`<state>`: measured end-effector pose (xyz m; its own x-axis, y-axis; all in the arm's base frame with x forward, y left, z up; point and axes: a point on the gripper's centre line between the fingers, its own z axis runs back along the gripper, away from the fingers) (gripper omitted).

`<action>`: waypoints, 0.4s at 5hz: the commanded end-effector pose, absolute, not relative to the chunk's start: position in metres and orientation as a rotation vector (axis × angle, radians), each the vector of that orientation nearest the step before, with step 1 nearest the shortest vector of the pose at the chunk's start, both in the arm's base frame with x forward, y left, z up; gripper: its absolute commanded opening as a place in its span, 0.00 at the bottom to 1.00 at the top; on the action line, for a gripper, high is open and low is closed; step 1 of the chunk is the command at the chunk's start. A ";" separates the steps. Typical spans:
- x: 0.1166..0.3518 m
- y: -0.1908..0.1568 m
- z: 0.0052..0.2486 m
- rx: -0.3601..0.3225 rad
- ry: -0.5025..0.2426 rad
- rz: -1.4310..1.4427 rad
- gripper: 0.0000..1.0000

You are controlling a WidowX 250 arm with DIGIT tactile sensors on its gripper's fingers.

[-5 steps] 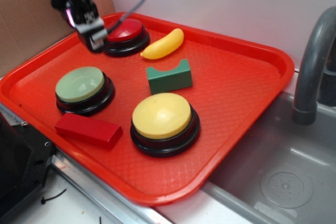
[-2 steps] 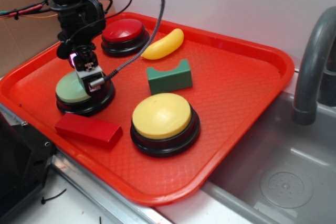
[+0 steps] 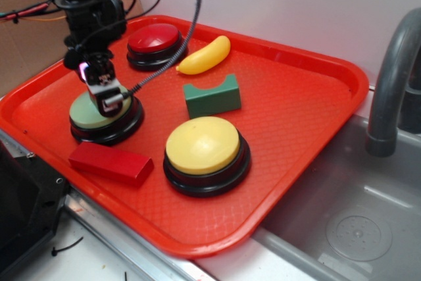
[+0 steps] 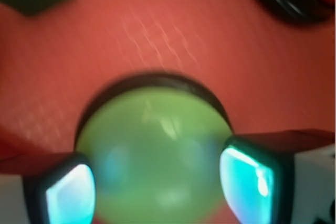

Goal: Push the green button.

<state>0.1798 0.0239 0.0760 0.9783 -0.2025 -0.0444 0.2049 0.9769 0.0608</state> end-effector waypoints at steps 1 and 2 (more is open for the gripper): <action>0.189 0.022 0.134 0.066 -0.036 -0.172 1.00; 0.187 0.026 0.136 0.061 -0.030 -0.164 1.00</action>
<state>0.1813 0.0256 0.1251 0.9844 -0.1738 -0.0290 0.1750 0.9833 0.0498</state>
